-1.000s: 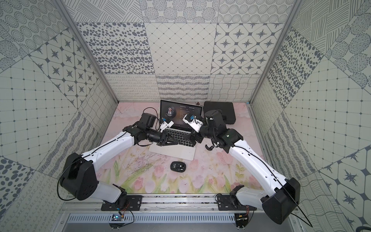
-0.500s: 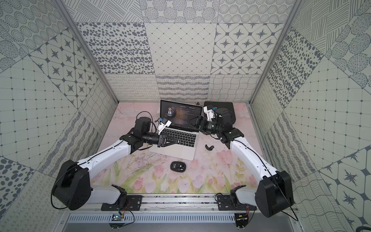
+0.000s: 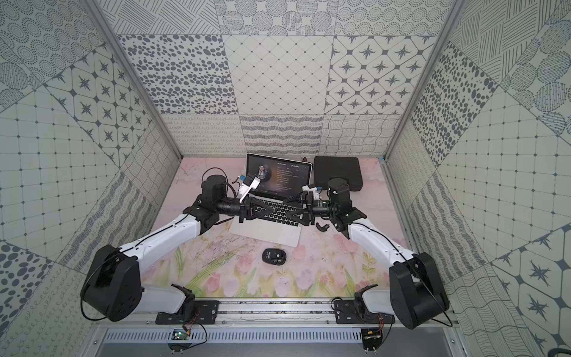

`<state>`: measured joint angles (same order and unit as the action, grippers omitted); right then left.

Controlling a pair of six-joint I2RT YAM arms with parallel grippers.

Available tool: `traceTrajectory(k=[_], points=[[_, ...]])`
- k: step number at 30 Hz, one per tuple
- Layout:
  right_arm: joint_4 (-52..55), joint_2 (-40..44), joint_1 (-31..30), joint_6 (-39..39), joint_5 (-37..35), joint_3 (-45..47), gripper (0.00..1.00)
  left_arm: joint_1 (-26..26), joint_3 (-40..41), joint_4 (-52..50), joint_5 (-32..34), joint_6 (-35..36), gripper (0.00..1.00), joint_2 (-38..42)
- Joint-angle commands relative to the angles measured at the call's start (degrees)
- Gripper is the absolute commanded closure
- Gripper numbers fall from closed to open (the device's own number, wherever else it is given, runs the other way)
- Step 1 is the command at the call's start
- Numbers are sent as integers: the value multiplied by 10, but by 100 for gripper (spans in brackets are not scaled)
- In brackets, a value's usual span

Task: Remove the wireless mouse receiver from the laptop
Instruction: Take out the USB plug from the USB port.

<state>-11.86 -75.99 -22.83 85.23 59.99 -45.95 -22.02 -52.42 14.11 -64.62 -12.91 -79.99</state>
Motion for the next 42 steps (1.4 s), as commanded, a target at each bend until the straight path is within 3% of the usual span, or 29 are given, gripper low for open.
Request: traceTrajectory(k=[1,6,22,34,42], points=[[-121,4,-28,84,-1,16,40,4,10,11,-58,94,100,17],[-142,-7,-71,90,-4,-2,43,5,22,25,-80,112,100,24],[-107,22,-86,85,-9,-6,58,9,19,-37,-119,208,100,50],[-73,46,-102,76,-11,-6,67,13,14,-55,-126,219,100,48],[-84,46,-114,84,-20,-2,67,13,11,-57,-129,218,100,45]])
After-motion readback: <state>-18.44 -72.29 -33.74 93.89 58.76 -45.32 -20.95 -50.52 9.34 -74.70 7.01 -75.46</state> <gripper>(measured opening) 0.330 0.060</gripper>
